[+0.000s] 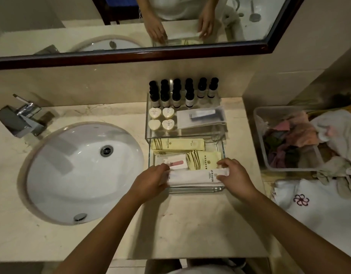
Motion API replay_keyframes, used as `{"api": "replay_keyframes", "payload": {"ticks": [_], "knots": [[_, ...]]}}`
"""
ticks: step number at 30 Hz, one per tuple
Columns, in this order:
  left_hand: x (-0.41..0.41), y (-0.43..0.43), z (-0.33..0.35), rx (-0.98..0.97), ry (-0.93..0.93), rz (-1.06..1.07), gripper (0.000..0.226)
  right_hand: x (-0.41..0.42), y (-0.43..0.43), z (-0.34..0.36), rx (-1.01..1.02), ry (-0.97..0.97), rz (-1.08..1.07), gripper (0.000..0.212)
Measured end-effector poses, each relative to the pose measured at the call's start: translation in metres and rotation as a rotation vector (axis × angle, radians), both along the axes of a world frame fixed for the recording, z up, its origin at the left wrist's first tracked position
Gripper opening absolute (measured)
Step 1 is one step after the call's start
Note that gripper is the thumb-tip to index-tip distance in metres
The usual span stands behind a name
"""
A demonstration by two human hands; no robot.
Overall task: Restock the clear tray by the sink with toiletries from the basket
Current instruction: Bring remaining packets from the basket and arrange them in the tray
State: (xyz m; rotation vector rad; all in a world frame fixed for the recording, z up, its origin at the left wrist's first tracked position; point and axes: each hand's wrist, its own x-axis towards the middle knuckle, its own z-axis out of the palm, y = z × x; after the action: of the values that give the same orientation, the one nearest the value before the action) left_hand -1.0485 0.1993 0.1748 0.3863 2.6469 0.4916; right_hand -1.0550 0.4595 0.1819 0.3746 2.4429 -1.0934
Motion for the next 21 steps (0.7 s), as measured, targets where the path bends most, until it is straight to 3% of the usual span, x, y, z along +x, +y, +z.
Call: {"api": "replay_keyframes", "payload": {"ticks": [4, 8, 14, 17, 21], "knots": [[-0.003, -0.002, 0.002, 0.002, 0.025, -0.010, 0.058, -0.011, 0.005, 0.009, -0.403, -0.127, -0.373, 0.044], [-0.010, 0.001, 0.013, 0.072, -0.022, 0.000, 0.052, -0.030, 0.002, 0.032, -0.612, -0.085, -0.499, 0.038], [-0.036, 0.033, 0.037, 0.448, -0.353, 0.199, 0.033, -0.067, -0.028, 0.074, -0.648, 0.125, -0.383, 0.034], [-0.038, 0.051, 0.046, 0.671, -0.444, 0.396, 0.027, -0.065, -0.038, 0.079, -0.553, 0.233, -0.423, 0.032], [-0.032, 0.075, 0.050, 0.997, -0.553, 0.816, 0.020, -0.032, -0.043, 0.060, -0.416, -0.007, -0.225, 0.051]]}}
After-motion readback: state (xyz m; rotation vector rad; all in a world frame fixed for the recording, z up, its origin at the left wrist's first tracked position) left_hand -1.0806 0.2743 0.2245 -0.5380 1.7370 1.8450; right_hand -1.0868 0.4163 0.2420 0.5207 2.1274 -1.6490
